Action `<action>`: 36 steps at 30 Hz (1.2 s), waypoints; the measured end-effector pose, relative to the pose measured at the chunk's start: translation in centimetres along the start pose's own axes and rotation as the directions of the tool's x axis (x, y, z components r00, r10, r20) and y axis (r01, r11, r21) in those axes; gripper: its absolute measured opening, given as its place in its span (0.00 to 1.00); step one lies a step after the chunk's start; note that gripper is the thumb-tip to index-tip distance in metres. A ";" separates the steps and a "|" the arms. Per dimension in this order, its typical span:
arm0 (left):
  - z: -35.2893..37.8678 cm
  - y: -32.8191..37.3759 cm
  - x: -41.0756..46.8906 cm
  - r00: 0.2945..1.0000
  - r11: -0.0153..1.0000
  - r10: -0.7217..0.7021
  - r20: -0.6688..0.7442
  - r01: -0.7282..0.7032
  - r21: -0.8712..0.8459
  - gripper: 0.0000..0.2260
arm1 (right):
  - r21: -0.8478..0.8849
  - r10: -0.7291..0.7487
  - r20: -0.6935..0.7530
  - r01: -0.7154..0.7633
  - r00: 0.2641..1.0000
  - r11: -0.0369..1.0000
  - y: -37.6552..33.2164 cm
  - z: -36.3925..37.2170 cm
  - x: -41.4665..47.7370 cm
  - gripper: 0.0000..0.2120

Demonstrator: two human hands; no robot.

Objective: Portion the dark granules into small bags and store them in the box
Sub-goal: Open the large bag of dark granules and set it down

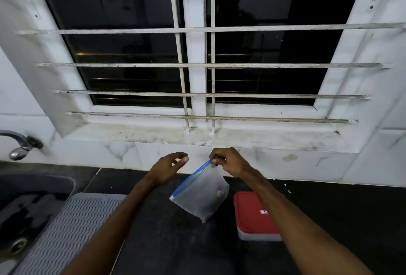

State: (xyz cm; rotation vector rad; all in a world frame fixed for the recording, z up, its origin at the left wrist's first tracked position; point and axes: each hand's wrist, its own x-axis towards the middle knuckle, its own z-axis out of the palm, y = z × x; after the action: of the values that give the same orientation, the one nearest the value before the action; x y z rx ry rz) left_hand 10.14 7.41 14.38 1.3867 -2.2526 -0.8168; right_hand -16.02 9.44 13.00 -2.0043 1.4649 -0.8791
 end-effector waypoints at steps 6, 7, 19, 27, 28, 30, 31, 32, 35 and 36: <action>1.7 3.2 0.4 0.981 1.000 0.023 0.191 -0.022 -0.005 0.12 | 0.007 -0.033 0.030 0.033 0.999 0.999 -2.1 -1.0 0.2 0.03; 2.1 3.4 0.3 0.986 0.999 0.038 0.163 -0.033 -0.037 0.10 | 0.000 -0.027 0.028 0.027 0.999 1.000 -2.1 -1.0 0.0 0.02; 6.1 5.8 -0.8 0.930 0.677 -0.364 0.051 0.302 -0.671 0.11 | 0.153 0.453 0.056 -0.456 0.890 0.876 -3.8 3.1 -2.6 0.26; 7.1 4.7 -1.2 0.906 0.431 -0.359 0.223 0.373 -0.821 0.08 | 0.201 0.378 0.066 -0.383 0.923 0.902 -2.6 4.5 -2.5 0.10; 7.1 4.6 -1.2 0.901 0.408 -0.367 0.230 0.378 -0.831 0.08 | 0.183 0.380 0.061 -0.385 0.923 0.905 -2.5 4.5 -2.6 0.09; 7.1 4.3 -1.2 0.895 0.398 -0.380 0.235 0.387 -0.831 0.10 | 0.167 0.384 0.063 -0.390 0.921 0.906 -2.2 4.5 -2.7 0.07; 7.2 4.3 -1.2 0.894 0.420 -0.383 0.234 0.394 -0.817 0.11 | 0.160 0.382 0.071 -0.389 0.921 0.907 -2.3 4.4 -2.7 0.07; 7.3 4.2 -1.2 0.893 0.439 -0.382 0.236 0.401 -0.804 0.12 | 0.142 0.377 0.075 -0.384 0.923 0.912 -2.3 4.5 -2.7 0.07; 7.7 4.3 -1.1 0.884 0.486 -0.404 0.237 0.427 -0.763 0.11 | 0.118 0.372 0.073 -0.378 0.926 0.918 -2.5 4.6 -2.7 0.08; 7.9 4.2 -1.0 0.881 0.486 -0.413 0.231 0.428 -0.762 0.10 | 0.121 0.371 0.077 -0.378 0.925 0.918 -2.5 4.6 -2.7 0.08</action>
State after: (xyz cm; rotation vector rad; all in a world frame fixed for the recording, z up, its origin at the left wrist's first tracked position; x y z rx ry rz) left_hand 3.11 12.00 11.08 1.4175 -1.1725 -1.7362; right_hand -11.58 12.83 11.16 -1.5631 1.6403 -0.7307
